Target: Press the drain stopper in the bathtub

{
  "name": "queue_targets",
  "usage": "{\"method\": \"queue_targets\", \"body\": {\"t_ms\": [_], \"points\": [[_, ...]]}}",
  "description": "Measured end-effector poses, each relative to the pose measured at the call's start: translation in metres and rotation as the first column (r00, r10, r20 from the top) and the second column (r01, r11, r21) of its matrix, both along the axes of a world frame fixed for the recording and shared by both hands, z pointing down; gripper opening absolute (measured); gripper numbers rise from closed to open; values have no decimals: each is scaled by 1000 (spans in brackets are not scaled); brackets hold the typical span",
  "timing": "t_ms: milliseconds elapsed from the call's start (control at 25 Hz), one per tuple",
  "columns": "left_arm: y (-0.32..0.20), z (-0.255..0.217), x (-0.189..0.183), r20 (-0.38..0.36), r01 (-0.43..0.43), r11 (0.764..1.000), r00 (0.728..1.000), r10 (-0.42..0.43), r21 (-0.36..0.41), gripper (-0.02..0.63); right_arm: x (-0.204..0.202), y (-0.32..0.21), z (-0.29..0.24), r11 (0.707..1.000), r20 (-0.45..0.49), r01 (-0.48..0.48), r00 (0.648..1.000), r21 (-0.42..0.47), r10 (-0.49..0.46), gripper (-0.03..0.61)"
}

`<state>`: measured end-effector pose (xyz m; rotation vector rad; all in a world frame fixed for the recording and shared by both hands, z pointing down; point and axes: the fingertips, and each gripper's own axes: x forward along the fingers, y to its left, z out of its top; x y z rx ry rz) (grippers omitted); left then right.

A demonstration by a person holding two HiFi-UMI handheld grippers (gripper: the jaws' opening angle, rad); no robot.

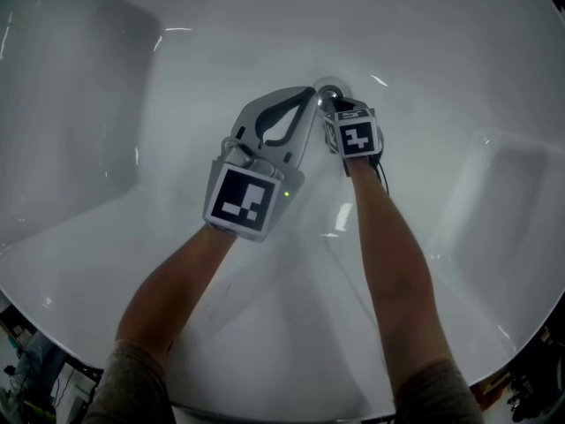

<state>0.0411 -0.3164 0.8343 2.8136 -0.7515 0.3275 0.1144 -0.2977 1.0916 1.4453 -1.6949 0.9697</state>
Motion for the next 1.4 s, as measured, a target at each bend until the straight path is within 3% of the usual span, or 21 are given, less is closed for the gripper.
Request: {"method": "queue_targets", "body": {"t_ms": [280,680,1000,1400], "points": [[6,-6,2,10,-3,1000,1000,3,-6,3,0,9,-5,999,45,-37,998,-31,39,3],[14,-63,-12,22,13,1000,1000,-12,-25,3,-19,29,-73,995,111,-104,988,3,103,3],[26,-154,-22,28,30,999,999,-30,-15,3,-26,31,-201,977,155,-166,977,131,145,3],[58,-274,-28,21,83,996,996,-82,-44,3,-26,40,-373,949,202,-225,963,222,181,3]]}}
